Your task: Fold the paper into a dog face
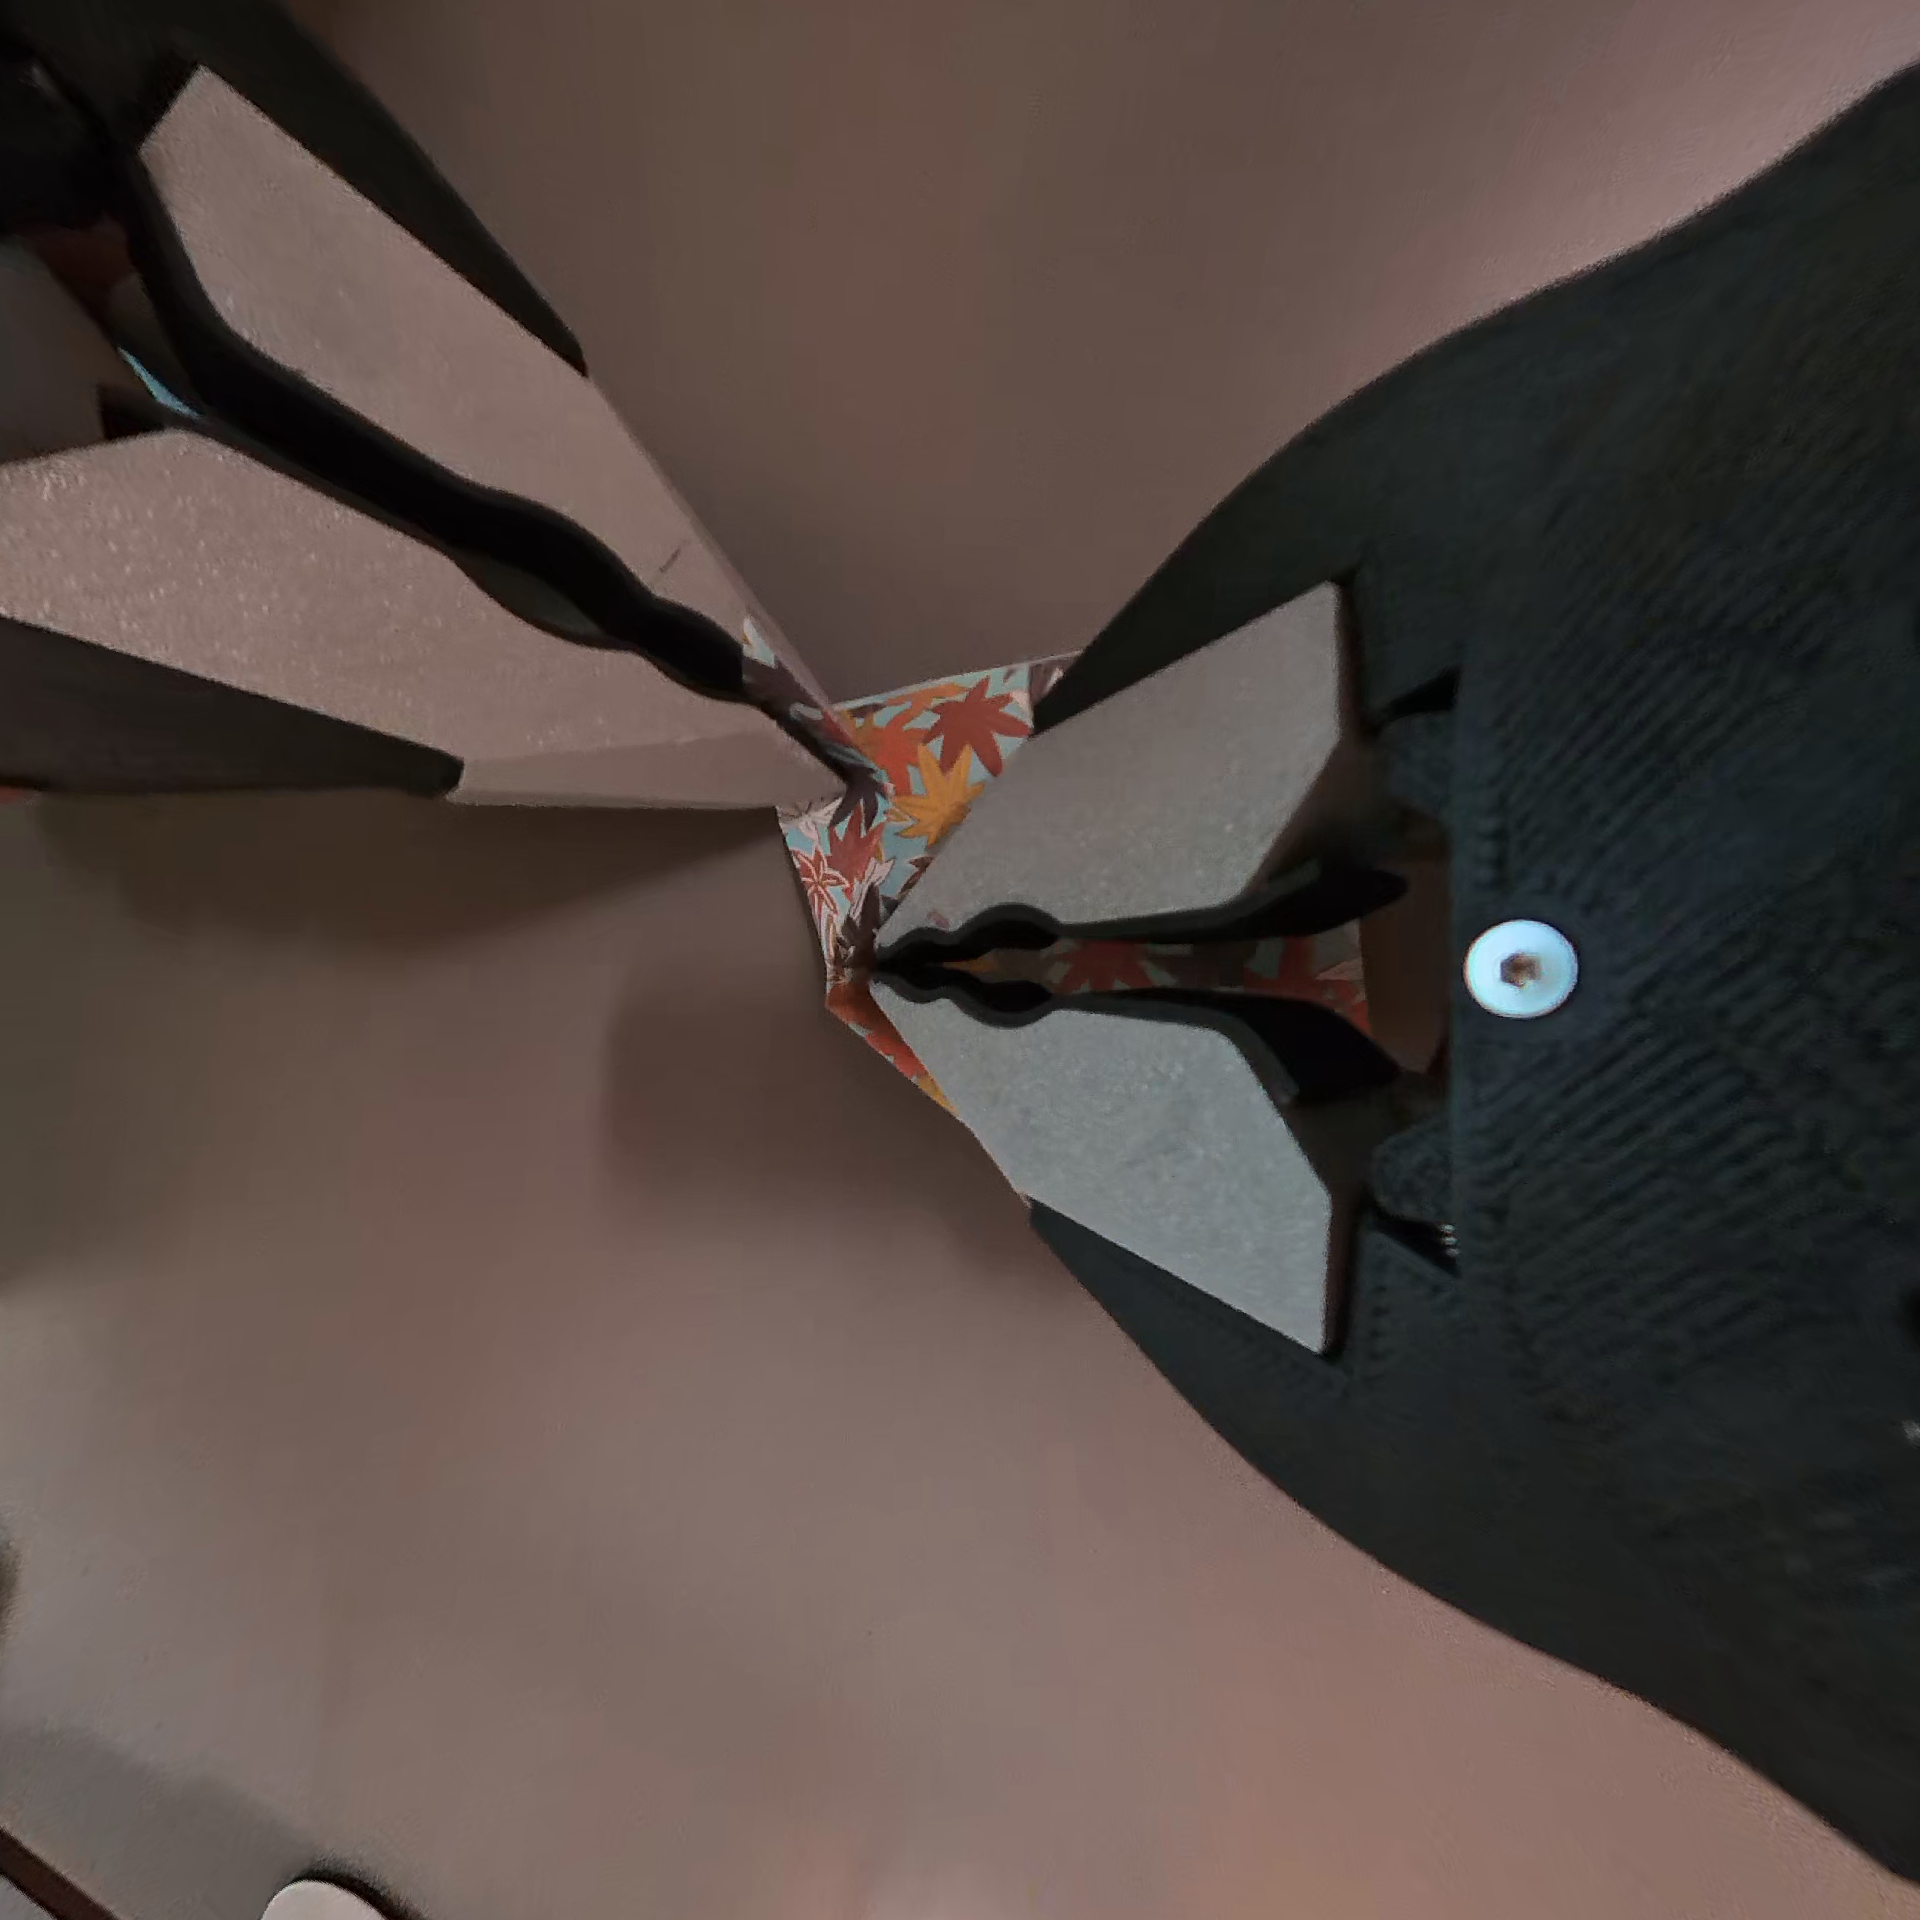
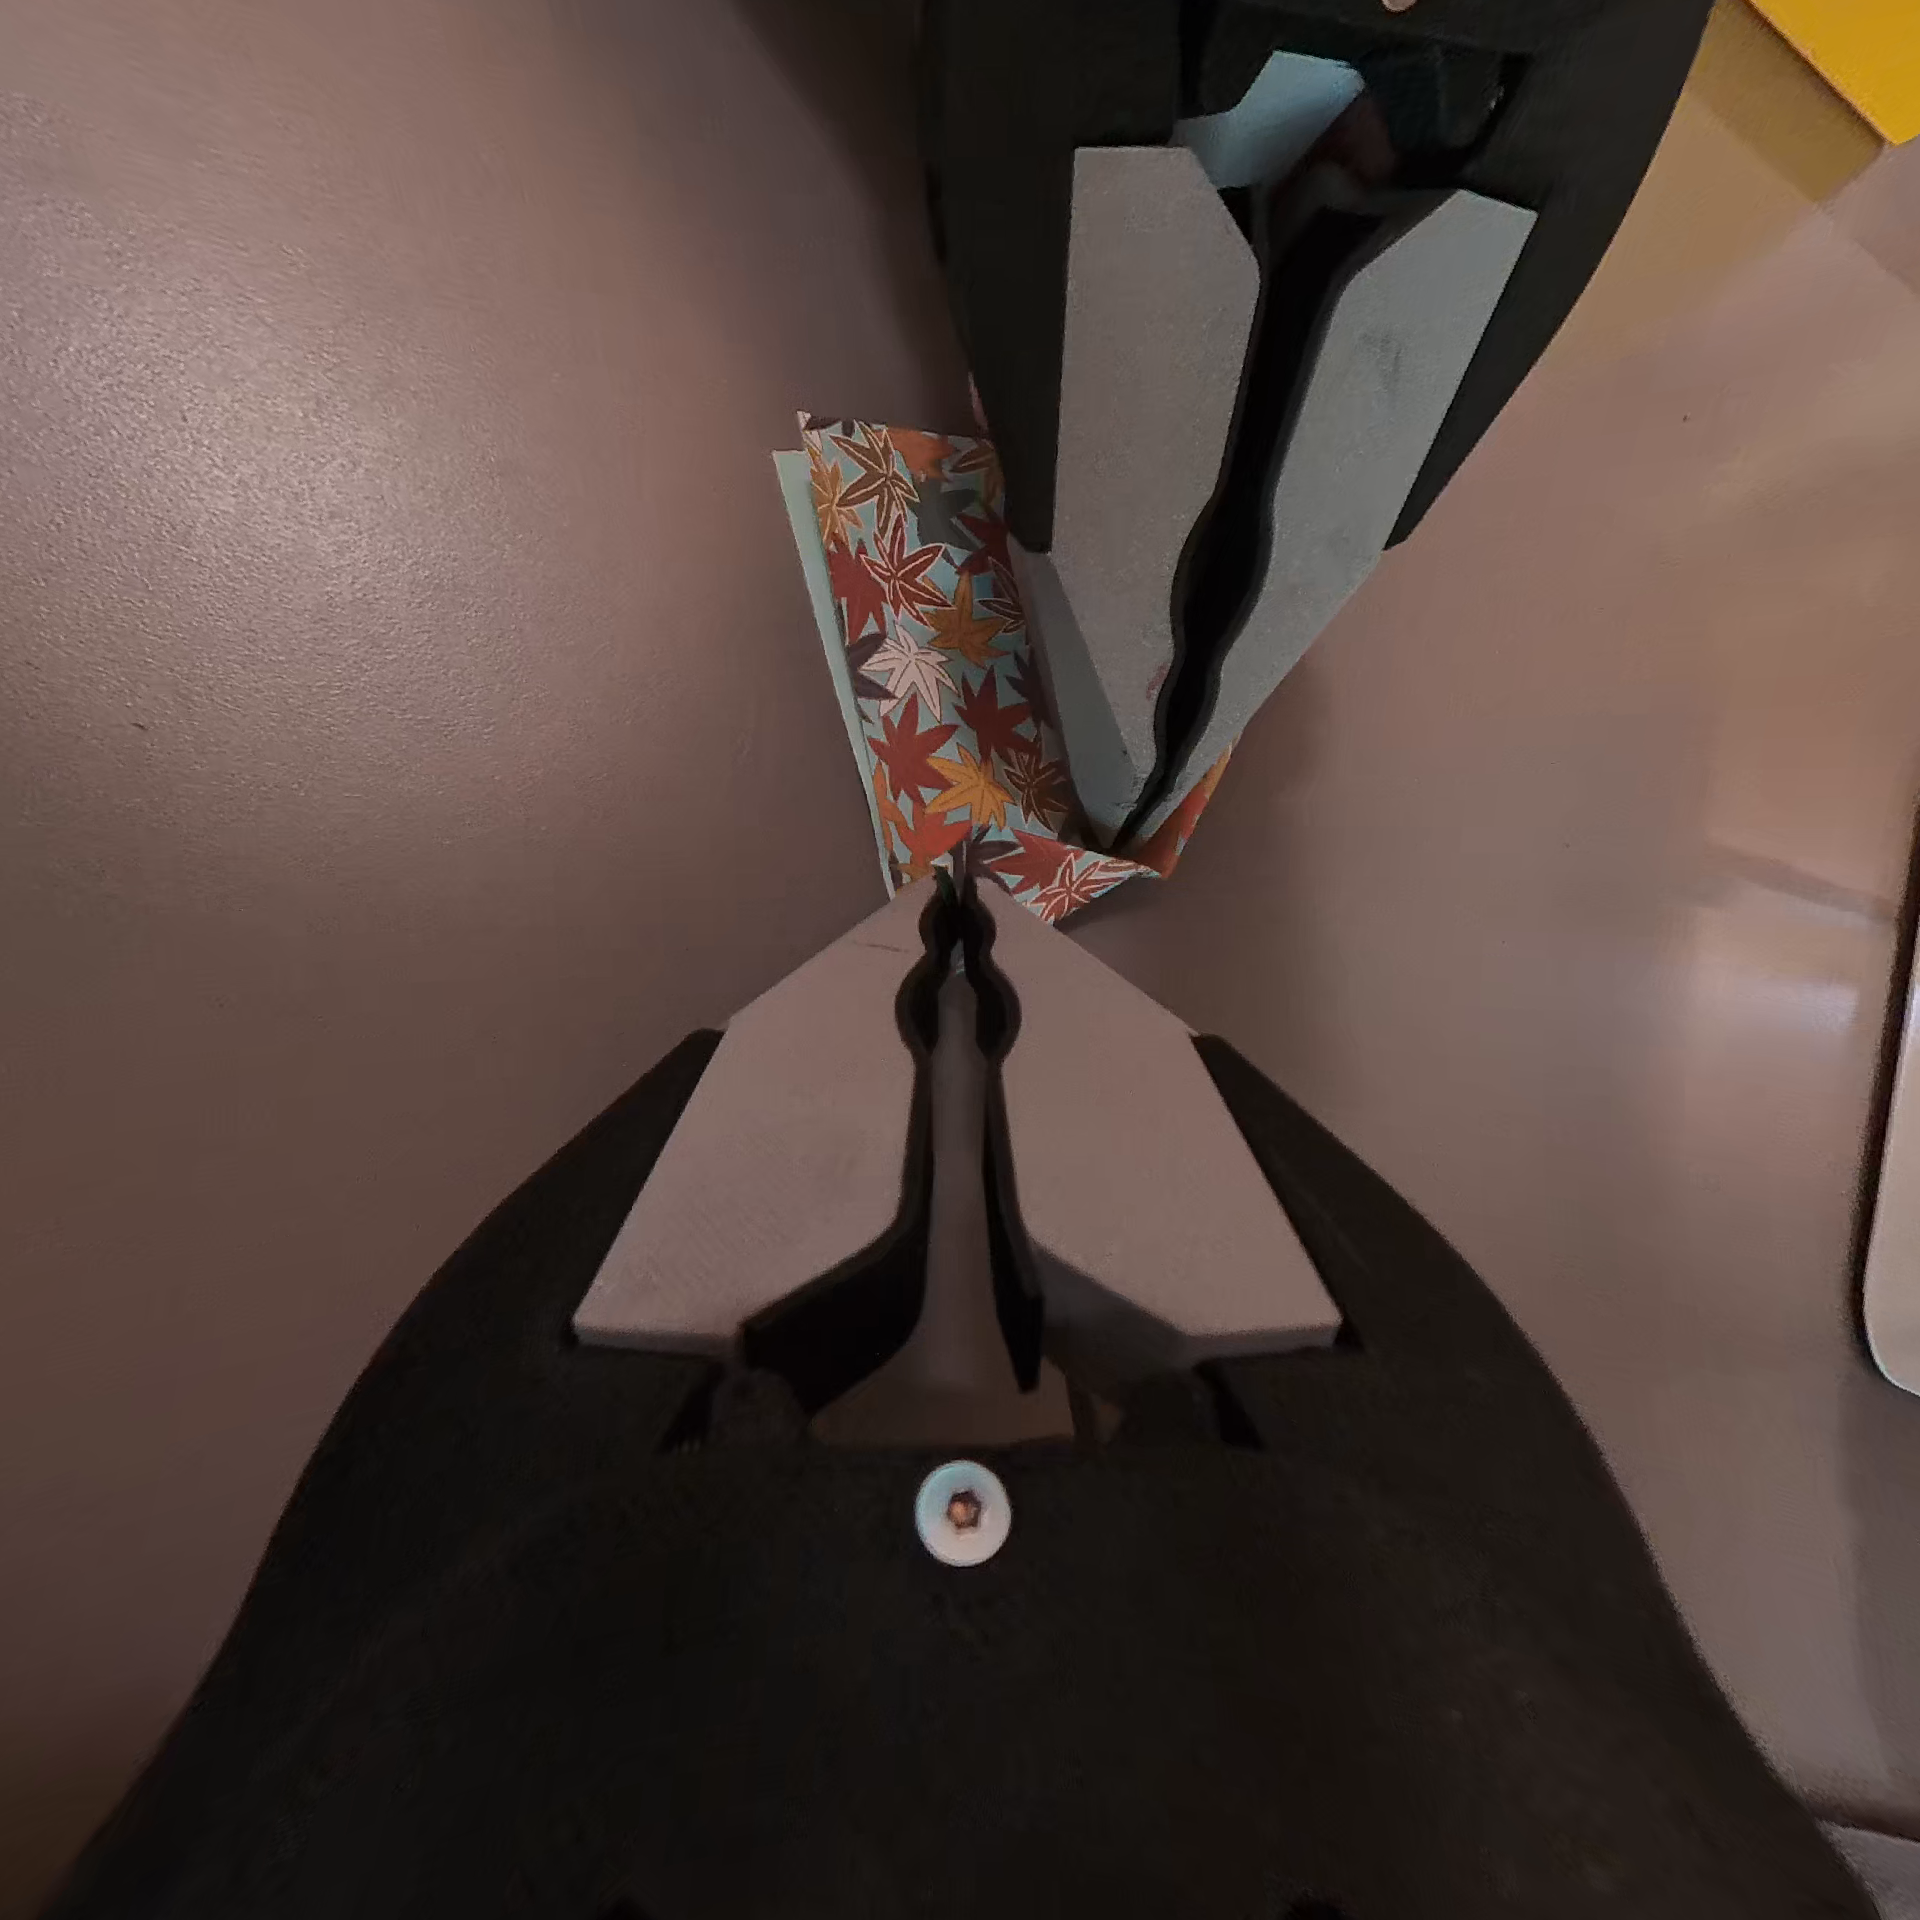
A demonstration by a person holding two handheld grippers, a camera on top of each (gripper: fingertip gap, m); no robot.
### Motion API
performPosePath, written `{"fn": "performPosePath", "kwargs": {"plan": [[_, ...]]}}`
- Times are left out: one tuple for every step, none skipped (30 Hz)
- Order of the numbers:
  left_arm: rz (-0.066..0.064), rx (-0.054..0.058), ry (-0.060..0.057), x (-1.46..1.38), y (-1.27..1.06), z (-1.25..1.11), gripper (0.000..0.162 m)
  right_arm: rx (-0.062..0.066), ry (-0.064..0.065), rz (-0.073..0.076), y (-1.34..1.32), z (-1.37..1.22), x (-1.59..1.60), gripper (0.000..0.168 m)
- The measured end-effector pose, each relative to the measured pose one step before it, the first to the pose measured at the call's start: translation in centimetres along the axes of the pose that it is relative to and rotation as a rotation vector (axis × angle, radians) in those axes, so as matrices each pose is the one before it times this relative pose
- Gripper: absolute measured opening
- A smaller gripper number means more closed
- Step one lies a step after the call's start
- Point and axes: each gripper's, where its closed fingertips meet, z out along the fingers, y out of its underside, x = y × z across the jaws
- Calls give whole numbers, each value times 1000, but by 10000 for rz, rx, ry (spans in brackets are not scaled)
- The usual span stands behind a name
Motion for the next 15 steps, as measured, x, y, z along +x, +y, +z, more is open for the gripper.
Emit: {"fn": "performPosePath", "kwargs": {"plan": [[-51, -1, 14, -3, -1, -2, 0, 52, -7, 37, -61, 32, -54, 0], [-50, -1, 8, 2, 8, 0, 0, 55, 18, 27, -69, 31, -25, 0], [-41, 0, 7, 2, -5, -3, 0, 55, 6, 62, -77, 38, -34, 0], [-34, -1, 5, -5, 3, 4, 0, 68, -34, 112, -91, 31, -40, 0], [-28, -1, 5, -2, -9, 0, 0, 104, -99, 145, -137, 8, -99, 0], [-35, -1, 8, -1, 2, 4, 0, 135, -138, 160, -154, 4, -131, 2], [-42, -1, 12, 2, 7, 1, 0, 145, -149, 178, -137, 10, -117, 4], [-39, -1, 11, 1, -10, 3, 0, 138, -145, 203, -70, 14, -66, 6], [-30, -1, 6, -1, 8, -3, 0, 132, -137, 228, -29, 30, -18, 6], [-33, -1, 8, -1, 3, 3, 0, 130, -142, 233, 9, 4, -4, 6], [-42, -1, 12, 1, 6, 0, 0, 110, -140, 207, 11, 9, 4, 7], [-40, -1, 13, -3, 0, 7, 0, 66, -115, 158, 28, 0, -7, 7], [-36, -2, 9, -7, -1, -7, 0, 15, -82, 90, 20, 0, 3, 7], [-21, -1, 4, -2, 3, 0, 0, -25, -48, 39, 9, 1, 1, 7], [-14, -1, 2, -1, -1, 3, 0, -70, -7, 6, -4, 8, -4, 7]]}}
